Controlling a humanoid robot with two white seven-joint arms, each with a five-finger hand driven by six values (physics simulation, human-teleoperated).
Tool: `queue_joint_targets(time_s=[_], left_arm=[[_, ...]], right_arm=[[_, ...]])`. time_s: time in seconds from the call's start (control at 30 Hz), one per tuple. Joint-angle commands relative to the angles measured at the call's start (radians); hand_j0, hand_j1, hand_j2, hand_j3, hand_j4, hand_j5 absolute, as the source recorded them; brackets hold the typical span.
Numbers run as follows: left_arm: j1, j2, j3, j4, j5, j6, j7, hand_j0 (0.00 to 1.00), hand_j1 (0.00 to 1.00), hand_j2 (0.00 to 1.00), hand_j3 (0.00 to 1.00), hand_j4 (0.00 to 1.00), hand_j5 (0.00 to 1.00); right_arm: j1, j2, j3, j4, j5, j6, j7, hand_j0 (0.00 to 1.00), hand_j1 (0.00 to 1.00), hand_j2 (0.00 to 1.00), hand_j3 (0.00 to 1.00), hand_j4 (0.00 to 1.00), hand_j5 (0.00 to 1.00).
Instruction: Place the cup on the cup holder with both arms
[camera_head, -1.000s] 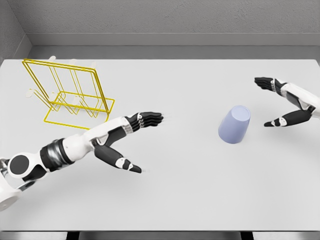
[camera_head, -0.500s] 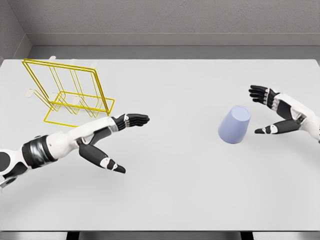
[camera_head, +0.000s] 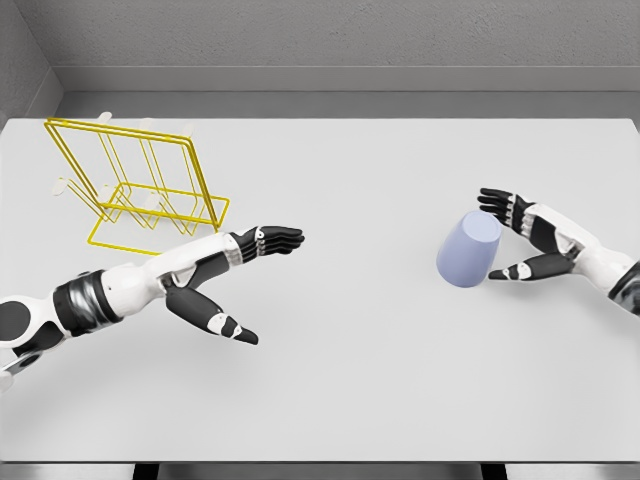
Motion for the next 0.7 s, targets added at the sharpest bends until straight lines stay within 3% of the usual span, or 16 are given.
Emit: queue_joint_targets(time_s=[0.0,0.67], left_arm=[[0.000,0.000,0.002,0.000,0.006,0.003,0.000,1.00,1.00,1.00,1.00,1.00,1.00],[0.002,0.002,0.005,0.000,0.006,0.001,0.000,1.00,1.00,1.00,1.00,1.00,1.00]], right_arm=[[0.000,0.015,0.000,0.013,-0.005,0.000,0.000,1.00,1.00,1.00,1.00,1.00,1.00],[0.000,0.044,0.023,0.012,-0.004,0.000,0.001,1.00,1.00,1.00,1.00,1.00,1.00]])
